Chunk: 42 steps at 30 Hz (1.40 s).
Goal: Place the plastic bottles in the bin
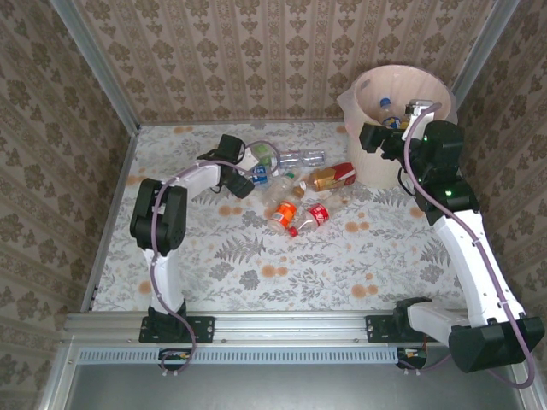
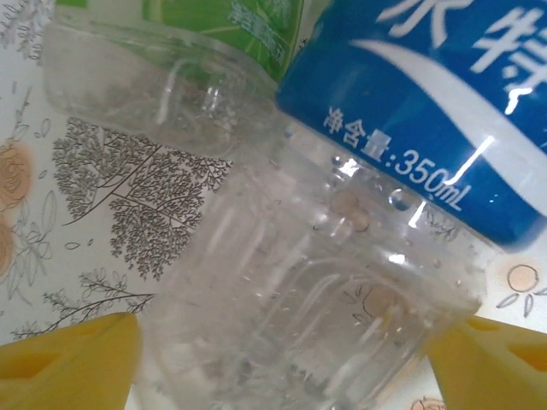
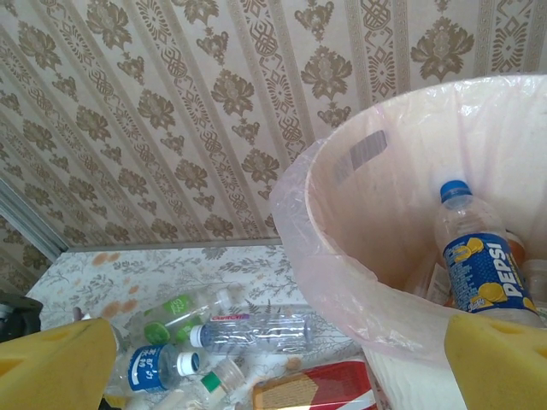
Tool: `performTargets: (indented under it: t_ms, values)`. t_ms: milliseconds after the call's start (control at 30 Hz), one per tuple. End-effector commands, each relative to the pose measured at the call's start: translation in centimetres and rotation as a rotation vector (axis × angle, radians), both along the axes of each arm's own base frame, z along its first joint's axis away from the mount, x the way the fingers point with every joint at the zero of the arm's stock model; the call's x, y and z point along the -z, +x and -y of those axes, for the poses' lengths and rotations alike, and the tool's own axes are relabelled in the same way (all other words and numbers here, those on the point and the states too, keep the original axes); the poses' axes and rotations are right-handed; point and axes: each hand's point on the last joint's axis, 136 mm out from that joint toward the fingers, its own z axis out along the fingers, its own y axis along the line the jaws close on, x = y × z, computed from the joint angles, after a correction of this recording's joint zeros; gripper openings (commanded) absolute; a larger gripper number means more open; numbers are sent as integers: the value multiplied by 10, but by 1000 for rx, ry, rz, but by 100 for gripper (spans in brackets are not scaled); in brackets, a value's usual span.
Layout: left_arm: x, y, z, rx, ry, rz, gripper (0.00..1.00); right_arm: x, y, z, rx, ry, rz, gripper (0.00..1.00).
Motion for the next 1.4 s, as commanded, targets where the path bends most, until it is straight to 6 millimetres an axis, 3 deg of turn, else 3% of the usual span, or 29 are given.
performTargets:
  t_ms: [0, 167, 333, 633, 767, 933, 1100, 1300, 1367]
  values:
    - [2, 1, 7, 58, 32, 8, 83, 2, -8, 1, 13, 1, -12, 100]
    - [7, -4, 7, 44, 24, -12, 67, 12, -9, 2, 17, -3, -42, 100]
    - [-7, -12, 3, -6, -24, 3, 53, 23, -11, -4, -7, 23, -58, 100]
    - [-41, -29, 16, -61, -212, 24, 47, 27, -15, -25, -98, 109, -6, 100]
    - [-64, -37, 19, -100, -313, 52, 45, 28, -16, -32, -129, 133, 7, 100]
    - [-100, -52, 36, -156, -542, 40, 44, 38, -15, -42, -163, 191, 1, 100]
    - [-137, -73, 67, -187, -857, -23, 44, 54, -14, -60, -231, 282, -30, 100]
    - [-158, -95, 94, -175, -1102, -118, 47, 74, -16, -90, -369, 306, -60, 100]
    - [-160, -112, 113, -136, -1124, -179, 47, 79, -17, -98, -408, 315, -70, 100]
